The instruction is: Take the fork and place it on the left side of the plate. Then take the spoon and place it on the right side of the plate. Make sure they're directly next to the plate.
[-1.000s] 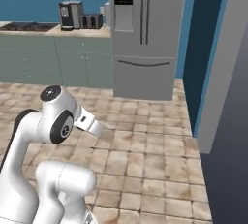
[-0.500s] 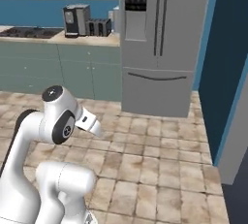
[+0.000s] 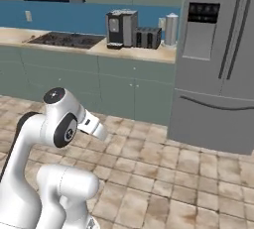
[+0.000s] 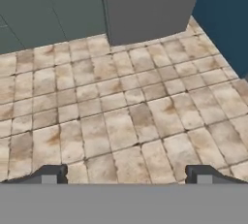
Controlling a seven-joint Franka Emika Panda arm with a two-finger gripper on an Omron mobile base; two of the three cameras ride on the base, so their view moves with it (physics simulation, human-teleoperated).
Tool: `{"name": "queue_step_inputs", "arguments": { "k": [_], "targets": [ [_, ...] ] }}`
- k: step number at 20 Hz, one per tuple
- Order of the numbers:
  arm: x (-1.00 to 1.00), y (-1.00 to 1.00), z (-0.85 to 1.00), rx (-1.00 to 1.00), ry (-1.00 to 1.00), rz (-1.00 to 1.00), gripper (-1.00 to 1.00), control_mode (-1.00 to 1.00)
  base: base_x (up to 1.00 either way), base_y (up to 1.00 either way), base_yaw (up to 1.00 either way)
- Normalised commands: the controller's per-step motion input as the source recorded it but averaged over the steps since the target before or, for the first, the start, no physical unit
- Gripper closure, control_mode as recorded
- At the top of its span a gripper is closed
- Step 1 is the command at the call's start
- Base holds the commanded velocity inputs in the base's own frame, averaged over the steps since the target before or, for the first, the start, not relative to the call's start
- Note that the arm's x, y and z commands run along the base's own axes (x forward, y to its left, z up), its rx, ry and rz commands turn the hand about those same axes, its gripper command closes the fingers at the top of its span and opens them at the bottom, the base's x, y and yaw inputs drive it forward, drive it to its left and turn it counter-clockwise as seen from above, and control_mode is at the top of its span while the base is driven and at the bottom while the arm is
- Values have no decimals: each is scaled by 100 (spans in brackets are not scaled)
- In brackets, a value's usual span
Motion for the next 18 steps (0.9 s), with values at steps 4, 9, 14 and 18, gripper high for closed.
{"name": "queue_step_inputs", "arguments": {
  "k": [4, 9, 14, 18],
  "targets": [
    [0, 0, 0, 0, 0, 0, -100, 100, 100, 73, 41],
    [0, 0, 0, 0, 0, 0, -100, 100, 100, 69, 38],
    [0, 0, 0, 0, 0, 0, -100, 100, 100, 74, 38],
    [0, 0, 0, 0, 0, 0, -100, 100, 100, 77, 37]
  ]
}}
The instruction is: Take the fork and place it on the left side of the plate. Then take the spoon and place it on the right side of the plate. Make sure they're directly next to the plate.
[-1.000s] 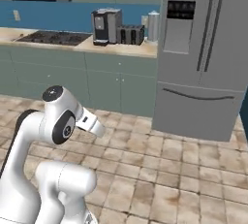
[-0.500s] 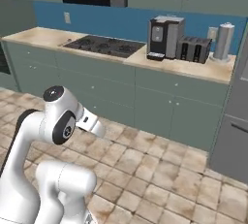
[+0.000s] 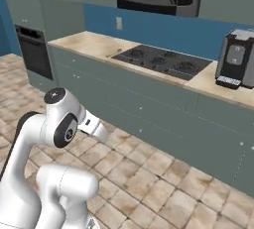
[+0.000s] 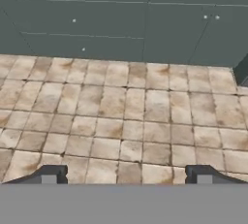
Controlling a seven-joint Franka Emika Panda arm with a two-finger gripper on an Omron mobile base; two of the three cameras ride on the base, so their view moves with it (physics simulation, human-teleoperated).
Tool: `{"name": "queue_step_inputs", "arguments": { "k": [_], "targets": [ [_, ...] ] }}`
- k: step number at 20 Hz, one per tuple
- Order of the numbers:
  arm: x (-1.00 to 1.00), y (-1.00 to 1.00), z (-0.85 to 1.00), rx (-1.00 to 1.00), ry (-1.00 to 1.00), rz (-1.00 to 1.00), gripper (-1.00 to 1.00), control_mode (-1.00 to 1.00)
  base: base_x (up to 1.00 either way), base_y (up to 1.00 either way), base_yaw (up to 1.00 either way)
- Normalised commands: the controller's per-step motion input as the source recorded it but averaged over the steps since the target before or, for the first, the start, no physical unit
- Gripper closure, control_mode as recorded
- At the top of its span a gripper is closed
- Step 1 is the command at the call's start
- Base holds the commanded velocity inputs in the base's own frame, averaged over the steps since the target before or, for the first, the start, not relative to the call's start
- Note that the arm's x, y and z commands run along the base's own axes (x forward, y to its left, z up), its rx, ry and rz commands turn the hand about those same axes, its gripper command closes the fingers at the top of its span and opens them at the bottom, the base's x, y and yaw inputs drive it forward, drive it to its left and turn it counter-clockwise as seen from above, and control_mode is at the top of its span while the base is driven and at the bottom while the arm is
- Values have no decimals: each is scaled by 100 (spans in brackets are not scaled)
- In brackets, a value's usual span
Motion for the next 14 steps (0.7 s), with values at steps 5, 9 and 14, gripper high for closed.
{"name": "queue_step_inputs", "arguments": {
  "k": [5, 9, 14],
  "targets": [
    [0, 0, 0, 0, 0, 0, -100, 100, 100, 83, 24],
    [0, 0, 0, 0, 0, 0, -100, 100, 100, 93, 4],
    [0, 0, 0, 0, 0, 0, -100, 100, 100, 77, -16]
  ]
}}
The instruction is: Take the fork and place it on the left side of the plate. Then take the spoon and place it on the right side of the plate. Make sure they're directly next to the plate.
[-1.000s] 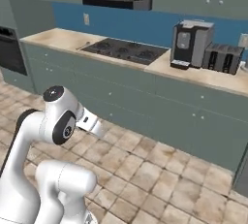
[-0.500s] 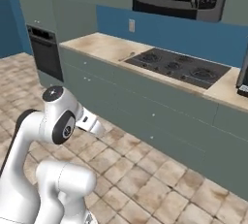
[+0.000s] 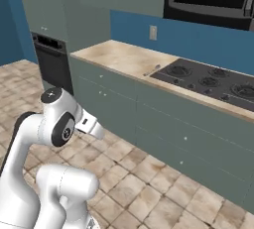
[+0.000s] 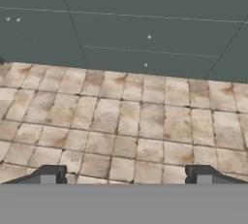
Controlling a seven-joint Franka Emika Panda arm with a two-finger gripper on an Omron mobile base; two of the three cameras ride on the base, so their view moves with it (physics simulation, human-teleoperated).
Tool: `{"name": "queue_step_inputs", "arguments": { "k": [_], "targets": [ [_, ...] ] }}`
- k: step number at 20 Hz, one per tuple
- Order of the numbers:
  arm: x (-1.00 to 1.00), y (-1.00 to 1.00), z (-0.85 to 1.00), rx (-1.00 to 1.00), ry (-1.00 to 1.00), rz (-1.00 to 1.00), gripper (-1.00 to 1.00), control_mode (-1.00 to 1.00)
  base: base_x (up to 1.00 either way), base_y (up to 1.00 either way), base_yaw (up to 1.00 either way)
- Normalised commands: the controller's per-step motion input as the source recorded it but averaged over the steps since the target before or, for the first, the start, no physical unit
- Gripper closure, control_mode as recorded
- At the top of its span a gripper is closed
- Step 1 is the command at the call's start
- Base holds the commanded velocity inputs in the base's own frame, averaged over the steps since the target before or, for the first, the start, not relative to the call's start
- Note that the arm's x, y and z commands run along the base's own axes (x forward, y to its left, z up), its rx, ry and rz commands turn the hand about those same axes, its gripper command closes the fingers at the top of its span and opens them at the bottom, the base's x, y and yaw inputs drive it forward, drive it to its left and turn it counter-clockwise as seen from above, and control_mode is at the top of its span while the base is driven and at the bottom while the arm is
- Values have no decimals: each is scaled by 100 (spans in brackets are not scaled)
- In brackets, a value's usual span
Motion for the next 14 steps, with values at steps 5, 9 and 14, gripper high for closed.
{"name": "queue_step_inputs", "arguments": {
  "k": [5, 9, 14],
  "targets": [
    [0, 0, 0, 0, 0, 0, -100, 100, 100, 64, -32],
    [0, 0, 0, 0, 0, 0, -100, 100, 100, 63, -30],
    [0, 0, 0, 0, 0, 0, -100, 100, 100, 34, -29]
  ]
}}
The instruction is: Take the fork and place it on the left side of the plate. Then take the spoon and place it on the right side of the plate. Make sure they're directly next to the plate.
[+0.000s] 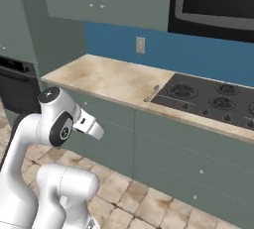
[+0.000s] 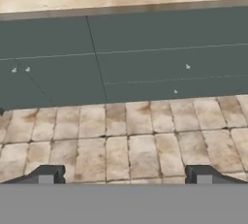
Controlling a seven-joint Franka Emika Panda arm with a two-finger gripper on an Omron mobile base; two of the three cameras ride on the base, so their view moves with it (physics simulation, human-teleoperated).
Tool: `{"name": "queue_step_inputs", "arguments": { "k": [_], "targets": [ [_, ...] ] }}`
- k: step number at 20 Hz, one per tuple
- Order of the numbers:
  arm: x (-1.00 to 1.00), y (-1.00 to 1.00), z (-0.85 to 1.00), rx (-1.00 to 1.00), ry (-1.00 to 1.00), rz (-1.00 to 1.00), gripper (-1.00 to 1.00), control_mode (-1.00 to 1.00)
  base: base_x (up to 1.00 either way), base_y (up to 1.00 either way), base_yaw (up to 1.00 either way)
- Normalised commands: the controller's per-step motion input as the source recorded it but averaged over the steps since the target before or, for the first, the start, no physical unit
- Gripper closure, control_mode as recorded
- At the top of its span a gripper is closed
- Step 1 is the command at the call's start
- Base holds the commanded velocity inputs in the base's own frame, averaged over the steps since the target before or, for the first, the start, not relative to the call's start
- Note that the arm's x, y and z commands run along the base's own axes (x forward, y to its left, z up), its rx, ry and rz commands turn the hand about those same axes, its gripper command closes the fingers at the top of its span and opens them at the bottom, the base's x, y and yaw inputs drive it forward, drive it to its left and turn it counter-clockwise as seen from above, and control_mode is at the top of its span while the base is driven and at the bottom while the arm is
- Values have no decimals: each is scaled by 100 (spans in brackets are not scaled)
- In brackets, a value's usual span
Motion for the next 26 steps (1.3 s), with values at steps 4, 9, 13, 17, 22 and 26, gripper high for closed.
{"name": "queue_step_inputs", "arguments": {
  "k": [4, 9, 13, 17, 22, 26],
  "targets": [
    [0, 0, 0, 0, 0, 0, -100, 100, 100, 33, -39],
    [0, 0, 0, 0, 0, 0, -100, 100, 100, 22, -38],
    [0, 0, 0, 0, 0, 0, -100, 100, 71, 73, -4],
    [0, 0, 0, 0, 0, 0, -100, 100, 79, 32, 0],
    [0, 0, 0, 0, 0, 0, -100, 100, 97, -3, 4],
    [0, 0, 0, 0, 0, 0, -100, 100, 61, -42, 2]
  ]
}}
